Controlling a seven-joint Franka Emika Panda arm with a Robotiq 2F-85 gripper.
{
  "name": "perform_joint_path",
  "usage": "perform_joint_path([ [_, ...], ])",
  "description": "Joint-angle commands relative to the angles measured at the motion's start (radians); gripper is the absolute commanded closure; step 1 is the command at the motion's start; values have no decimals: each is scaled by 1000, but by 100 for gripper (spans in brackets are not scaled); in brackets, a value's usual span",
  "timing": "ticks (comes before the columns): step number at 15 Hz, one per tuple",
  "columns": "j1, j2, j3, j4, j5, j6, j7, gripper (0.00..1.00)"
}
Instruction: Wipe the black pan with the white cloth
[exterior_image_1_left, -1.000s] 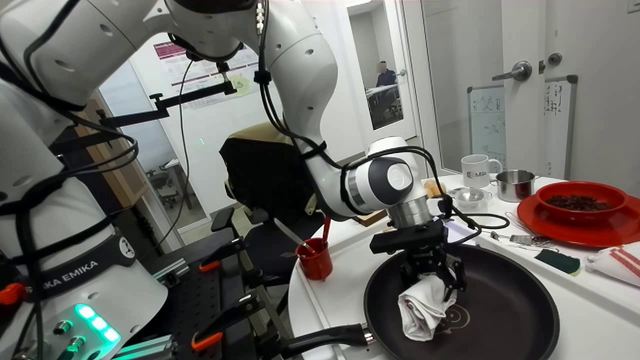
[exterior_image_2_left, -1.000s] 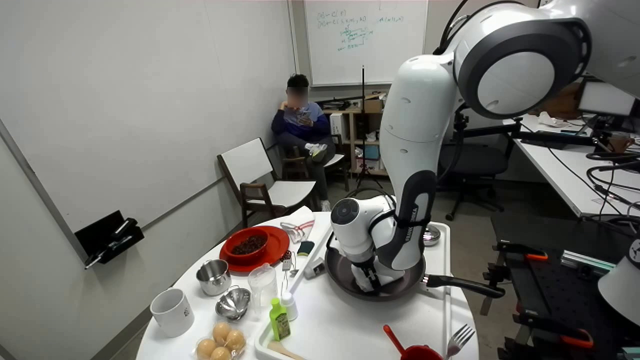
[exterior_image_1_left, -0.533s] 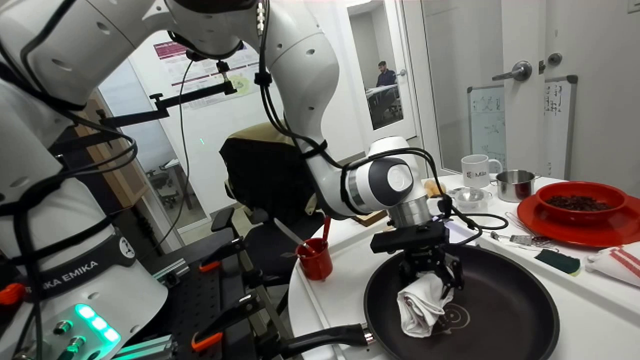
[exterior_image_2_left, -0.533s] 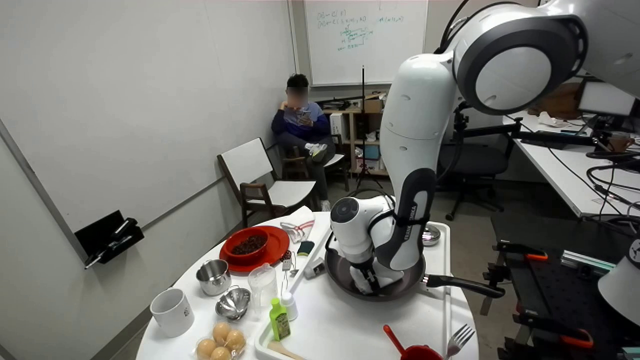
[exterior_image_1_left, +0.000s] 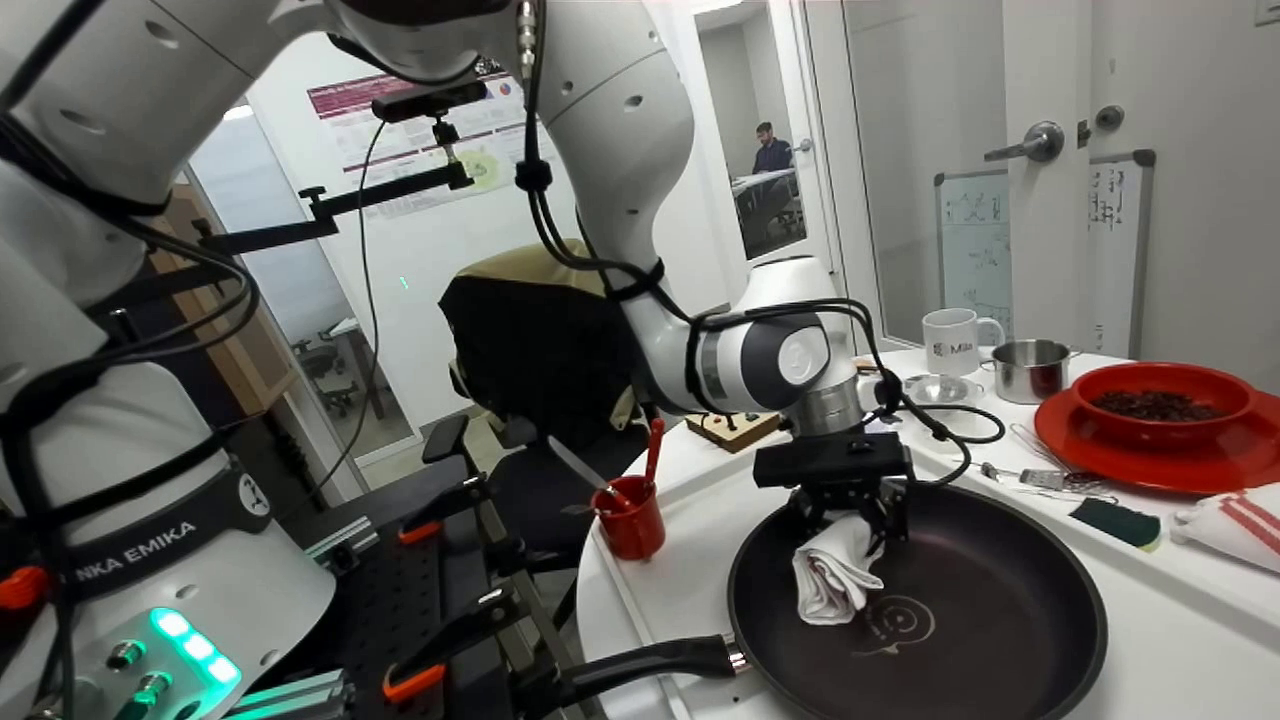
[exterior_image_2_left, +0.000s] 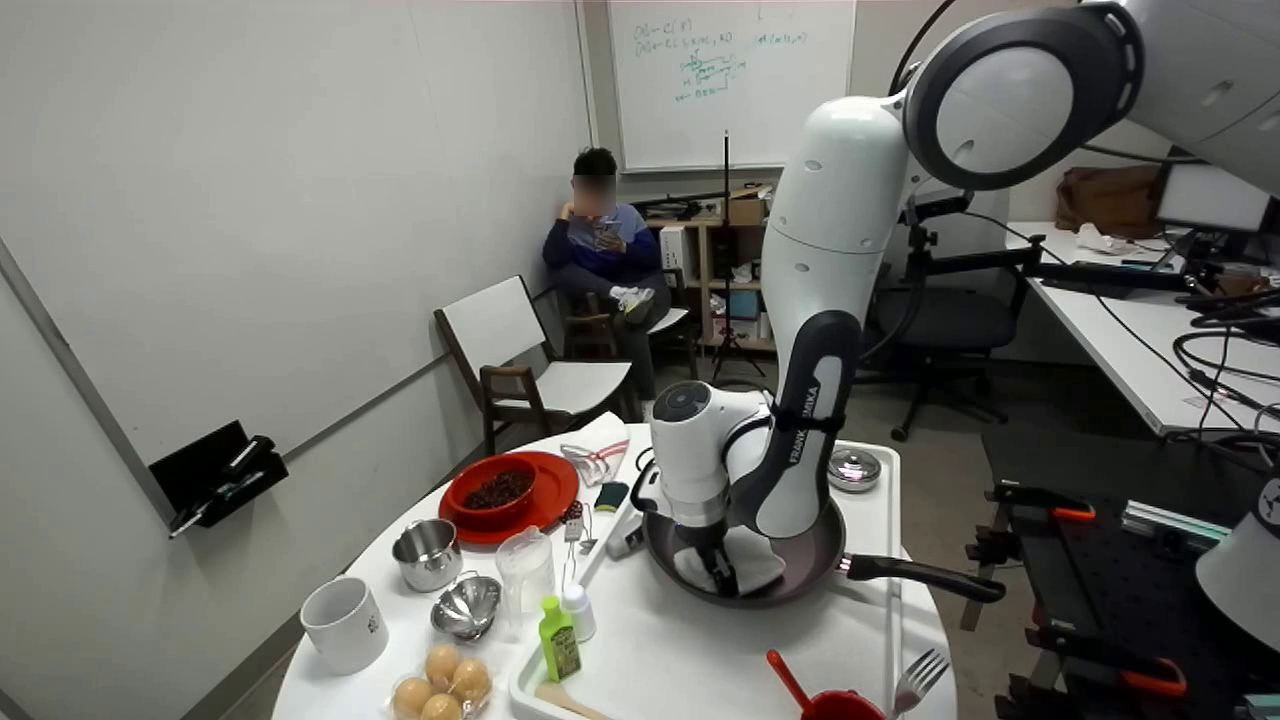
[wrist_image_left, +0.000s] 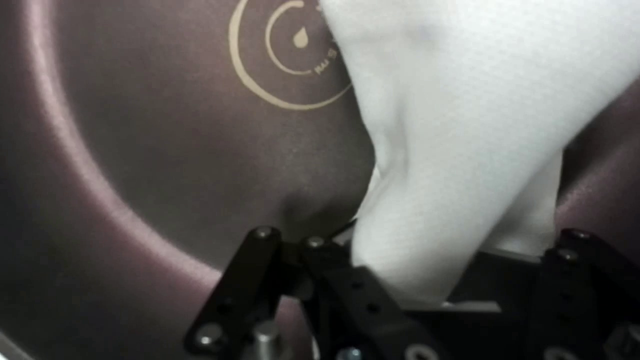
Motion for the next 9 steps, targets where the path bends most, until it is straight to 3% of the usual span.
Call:
perform_joint_path([
  [1,-30,26,30,30,25,31,-45,95],
  [9,-42,41,1,78,45,65,-18,96],
])
